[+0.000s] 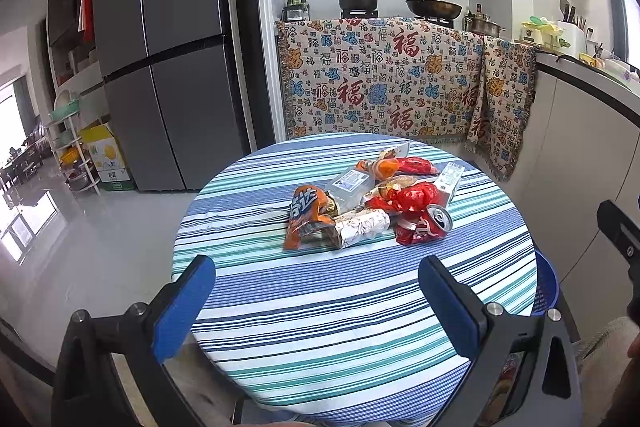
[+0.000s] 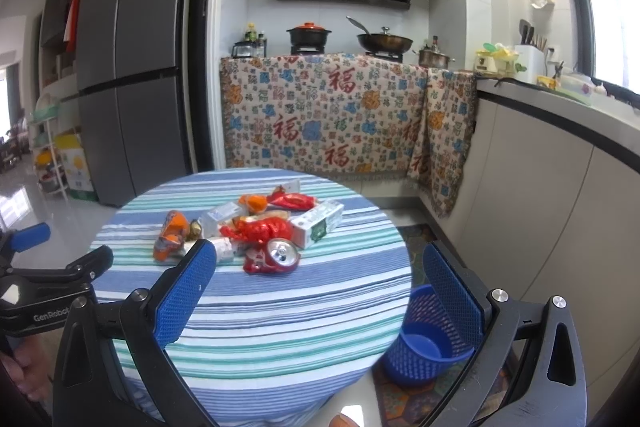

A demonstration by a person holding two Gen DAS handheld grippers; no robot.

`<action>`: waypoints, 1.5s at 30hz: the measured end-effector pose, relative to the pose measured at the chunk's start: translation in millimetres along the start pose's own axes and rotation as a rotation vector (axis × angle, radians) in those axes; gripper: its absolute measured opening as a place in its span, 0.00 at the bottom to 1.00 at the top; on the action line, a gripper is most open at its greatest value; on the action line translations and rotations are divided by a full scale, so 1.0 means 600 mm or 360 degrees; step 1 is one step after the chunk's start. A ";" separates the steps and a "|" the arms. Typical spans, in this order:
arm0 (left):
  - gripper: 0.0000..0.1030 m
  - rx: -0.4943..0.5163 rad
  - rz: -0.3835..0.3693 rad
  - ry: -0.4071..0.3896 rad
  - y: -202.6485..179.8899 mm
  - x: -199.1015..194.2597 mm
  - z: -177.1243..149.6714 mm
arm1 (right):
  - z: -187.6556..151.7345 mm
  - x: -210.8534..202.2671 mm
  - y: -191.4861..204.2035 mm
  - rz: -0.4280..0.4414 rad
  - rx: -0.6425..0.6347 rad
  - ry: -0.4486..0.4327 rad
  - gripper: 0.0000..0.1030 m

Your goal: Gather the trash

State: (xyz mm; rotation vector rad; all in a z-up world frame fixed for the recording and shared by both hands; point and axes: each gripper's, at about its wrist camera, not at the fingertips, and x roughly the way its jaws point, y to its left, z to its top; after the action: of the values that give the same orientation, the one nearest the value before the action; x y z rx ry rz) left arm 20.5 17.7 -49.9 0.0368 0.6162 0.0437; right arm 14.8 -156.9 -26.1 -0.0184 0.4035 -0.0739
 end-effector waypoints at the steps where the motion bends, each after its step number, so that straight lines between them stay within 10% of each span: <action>1: 1.00 -0.0006 -0.0016 0.0007 0.005 0.003 -0.001 | 0.000 0.001 -0.001 -0.0002 0.0000 0.0000 1.00; 32: 1.00 -0.0033 -0.0094 0.0252 0.057 0.161 -0.048 | -0.079 0.146 -0.020 0.0041 0.0006 0.0301 1.00; 45: 1.00 0.0094 -0.0193 0.0240 0.087 0.266 -0.002 | -0.103 0.317 0.005 0.0323 -0.0024 0.0517 1.00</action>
State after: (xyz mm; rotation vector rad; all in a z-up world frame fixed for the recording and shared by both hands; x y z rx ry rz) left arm 148.2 78.4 -140.8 0.0535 0.7693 -0.0901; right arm 164.9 -168.6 -157.2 0.0200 0.7286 0.1283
